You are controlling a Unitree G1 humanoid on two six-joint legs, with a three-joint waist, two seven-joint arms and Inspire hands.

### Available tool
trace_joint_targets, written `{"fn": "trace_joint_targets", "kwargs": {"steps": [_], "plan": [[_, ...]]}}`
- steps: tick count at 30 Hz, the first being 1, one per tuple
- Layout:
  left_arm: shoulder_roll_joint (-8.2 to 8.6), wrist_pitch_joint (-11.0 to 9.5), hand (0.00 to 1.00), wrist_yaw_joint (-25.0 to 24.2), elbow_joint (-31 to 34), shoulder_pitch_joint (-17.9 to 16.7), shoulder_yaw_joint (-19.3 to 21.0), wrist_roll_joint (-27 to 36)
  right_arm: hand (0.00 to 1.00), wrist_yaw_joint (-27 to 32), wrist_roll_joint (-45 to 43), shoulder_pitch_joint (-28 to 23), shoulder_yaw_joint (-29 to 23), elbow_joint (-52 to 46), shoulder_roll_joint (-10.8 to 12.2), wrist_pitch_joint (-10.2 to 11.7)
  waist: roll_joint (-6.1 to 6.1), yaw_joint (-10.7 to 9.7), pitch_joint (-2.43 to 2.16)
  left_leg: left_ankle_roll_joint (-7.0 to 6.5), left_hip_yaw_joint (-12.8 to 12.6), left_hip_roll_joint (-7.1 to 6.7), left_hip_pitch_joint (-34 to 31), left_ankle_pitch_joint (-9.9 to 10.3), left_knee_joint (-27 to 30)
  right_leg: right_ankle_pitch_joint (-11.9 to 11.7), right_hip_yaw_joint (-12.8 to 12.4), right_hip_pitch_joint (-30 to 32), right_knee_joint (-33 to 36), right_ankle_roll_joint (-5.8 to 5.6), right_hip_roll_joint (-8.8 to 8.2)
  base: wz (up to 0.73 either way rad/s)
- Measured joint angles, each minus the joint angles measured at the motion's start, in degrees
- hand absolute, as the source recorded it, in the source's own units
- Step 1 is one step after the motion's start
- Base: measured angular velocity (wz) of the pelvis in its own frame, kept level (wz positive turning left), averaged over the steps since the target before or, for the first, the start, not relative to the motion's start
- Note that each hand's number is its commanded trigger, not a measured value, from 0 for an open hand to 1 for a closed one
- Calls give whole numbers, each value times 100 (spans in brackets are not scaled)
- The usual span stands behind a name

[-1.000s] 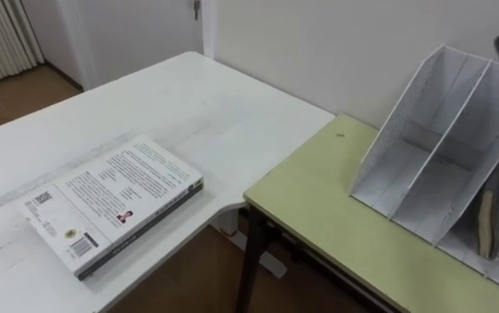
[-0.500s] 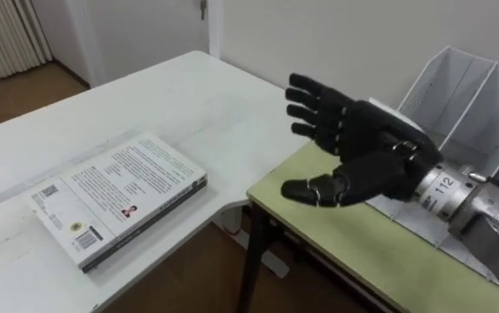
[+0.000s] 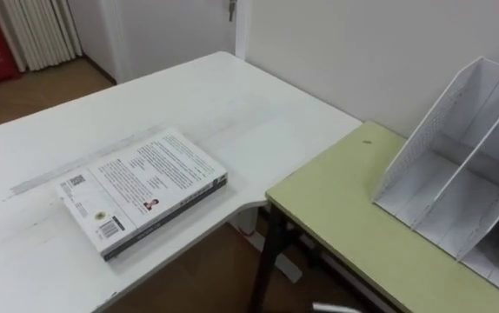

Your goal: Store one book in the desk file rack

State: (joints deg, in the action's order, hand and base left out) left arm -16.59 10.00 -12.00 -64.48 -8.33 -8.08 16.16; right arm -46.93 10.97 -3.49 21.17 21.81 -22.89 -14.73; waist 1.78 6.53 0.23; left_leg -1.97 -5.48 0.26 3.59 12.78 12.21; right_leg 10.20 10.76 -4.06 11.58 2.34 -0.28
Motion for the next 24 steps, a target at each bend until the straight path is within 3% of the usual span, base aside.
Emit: {"fn": "trace_joint_targets", "kwargs": {"steps": [5, 10, 15, 24], "plan": [[95, -40, 0, 65, 6, -2, 52, 18, 0, 319, -199, -233, -344, 1456, 233, 111, -79, -141, -13, -5, 76, -24, -52, 2, 56, 3, 67, -22, -61, -3, -23, 8], [157, -265, 0, 161, 10, 34, 96, 120, 0, 1152, -241, -279, -825, 2714, 374, 547, -133, -285, -12, -4, 74, -23, -44, 0, 54, 5, 63, -28, -90, -4, -19, 1], [238, -472, 0, 335, 8, -94, 258, 110, 0, 2192, -226, -282, -1604, 3798, 825, 940, -103, -490, 7, -2, 73, -23, 69, 0, -10, 5, 56, -169, -162, -7, 0, 2], [386, -548, 0, 532, 8, -265, 573, 105, 0, 3183, 644, -435, -2131, 4619, 1178, 1236, -102, -680, -5, -1, 79, -40, 248, 0, -112, 13, 28, -296, -287, -34, 17, 1]]}}
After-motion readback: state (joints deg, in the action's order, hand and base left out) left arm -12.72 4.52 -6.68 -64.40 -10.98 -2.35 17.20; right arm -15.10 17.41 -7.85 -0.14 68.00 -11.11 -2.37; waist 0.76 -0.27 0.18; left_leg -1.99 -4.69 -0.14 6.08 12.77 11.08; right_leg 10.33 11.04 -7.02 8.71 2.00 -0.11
